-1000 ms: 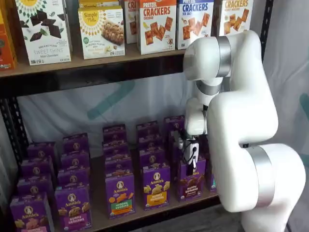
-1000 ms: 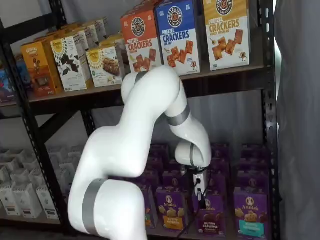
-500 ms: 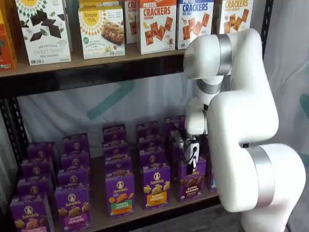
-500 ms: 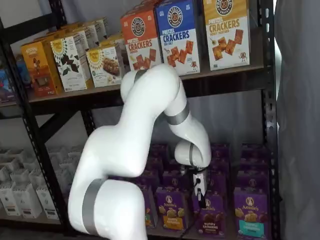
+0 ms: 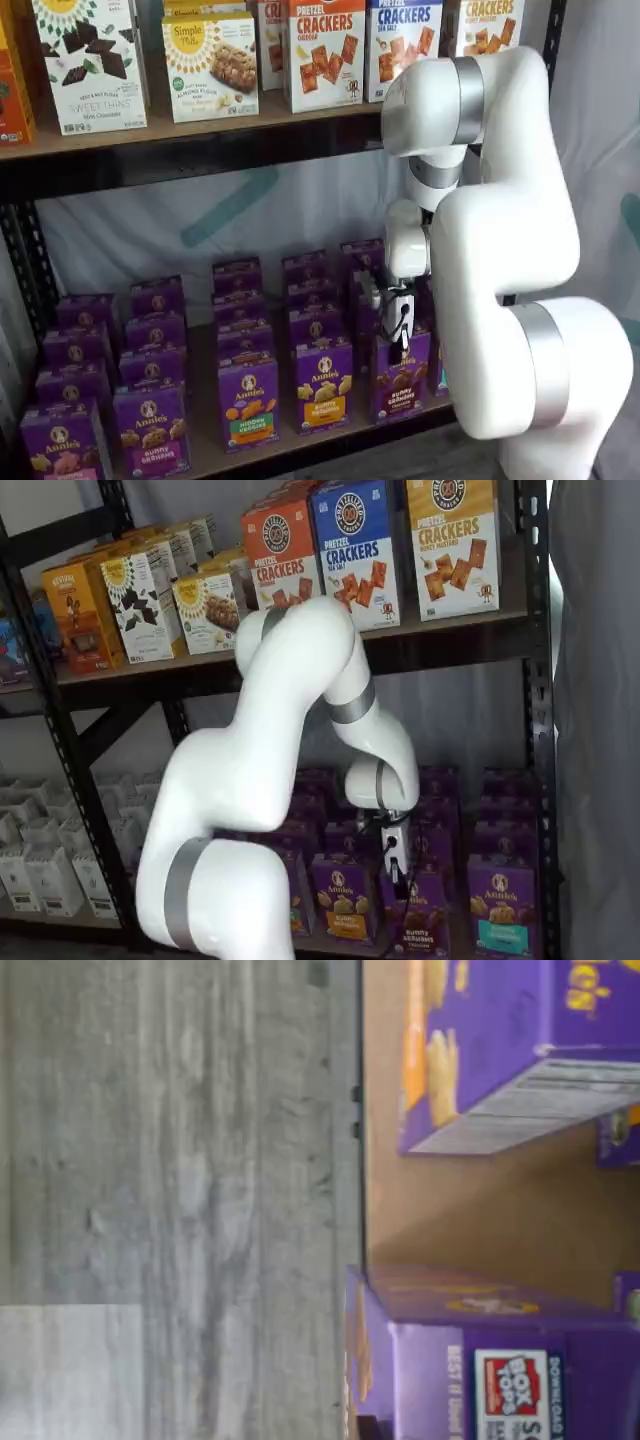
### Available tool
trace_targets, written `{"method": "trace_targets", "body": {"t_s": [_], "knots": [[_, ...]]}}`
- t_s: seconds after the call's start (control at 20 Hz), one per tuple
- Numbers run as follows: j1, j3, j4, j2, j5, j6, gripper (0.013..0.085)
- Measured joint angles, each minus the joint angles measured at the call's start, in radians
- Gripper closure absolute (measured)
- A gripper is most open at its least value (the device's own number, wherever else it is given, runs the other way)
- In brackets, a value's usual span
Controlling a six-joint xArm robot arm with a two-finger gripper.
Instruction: Pick up the purple box with a brown patch in the center, on the bottom shelf, the fifth box from the left
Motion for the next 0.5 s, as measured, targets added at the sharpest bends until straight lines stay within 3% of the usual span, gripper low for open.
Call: {"method": "trace_targets", "body": {"t_s": [0.25,0.5], "knots": [[-0.002,0.113,-0.068,-0.076,-0.025,0.062,0.065],[-0.002,0.252,-0.048,-0.178,-0.046,0.044,0.065]]}}
